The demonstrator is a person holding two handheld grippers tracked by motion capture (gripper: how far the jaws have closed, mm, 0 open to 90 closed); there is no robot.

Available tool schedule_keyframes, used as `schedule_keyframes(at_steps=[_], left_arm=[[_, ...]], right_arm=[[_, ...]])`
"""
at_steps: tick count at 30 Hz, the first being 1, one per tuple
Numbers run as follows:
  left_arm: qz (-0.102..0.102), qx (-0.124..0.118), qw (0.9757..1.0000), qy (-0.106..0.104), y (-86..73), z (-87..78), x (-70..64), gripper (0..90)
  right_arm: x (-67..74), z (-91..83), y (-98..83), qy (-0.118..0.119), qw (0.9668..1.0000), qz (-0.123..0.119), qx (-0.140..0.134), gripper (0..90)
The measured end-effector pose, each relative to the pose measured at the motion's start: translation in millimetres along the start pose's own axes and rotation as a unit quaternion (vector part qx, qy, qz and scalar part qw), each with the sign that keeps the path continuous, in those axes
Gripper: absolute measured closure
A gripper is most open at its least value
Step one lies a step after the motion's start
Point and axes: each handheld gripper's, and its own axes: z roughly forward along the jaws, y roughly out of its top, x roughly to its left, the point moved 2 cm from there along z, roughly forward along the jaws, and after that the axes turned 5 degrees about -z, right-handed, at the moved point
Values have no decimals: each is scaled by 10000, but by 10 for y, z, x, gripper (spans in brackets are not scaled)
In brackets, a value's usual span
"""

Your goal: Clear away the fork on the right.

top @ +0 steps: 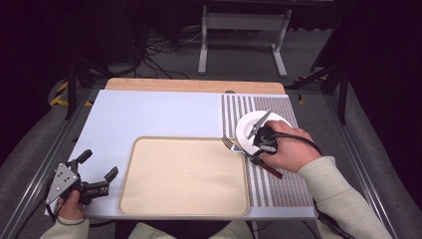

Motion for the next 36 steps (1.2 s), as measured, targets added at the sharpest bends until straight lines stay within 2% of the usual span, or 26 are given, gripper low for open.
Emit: schedule_keyframes(at_steps=[5, 11, 17, 21, 25, 32, 35, 36], left_arm=[[1, -4, 10000, -9, 1, 1, -3, 0], [6, -5, 10000, -5, 3, 1, 2, 0], [-1, -10, 10000, -8, 4, 1, -2, 0], [7, -3, 10000, -21, 4, 4, 3, 0], [4, -6, 10000, -25, 3, 7, 1, 0], [-23, -23, 10000, -23, 4, 8, 1, 0], [-21, -14, 10000, -34, 3, 11, 1, 0], [-21, -14, 10000, -34, 3, 11, 1, 0]], right_arm=[[39, 27, 65, 93, 9990, 424, -65, 777], [98, 83, 149, 250, 9953, 928, -115, 777], [159, 174, 239, 367, 9926, 1153, -96, 777], [182, 216, 302, 223, 9895, 1418, -153, 777], [199, 242, 361, 224, 9862, 1627, -225, 777], [217, 322, 420, 233, 9842, 1748, -185, 776], [217, 378, 435, 234, 9814, 1900, -149, 776], [217, 378, 435, 234, 9814, 1900, -149, 776]])
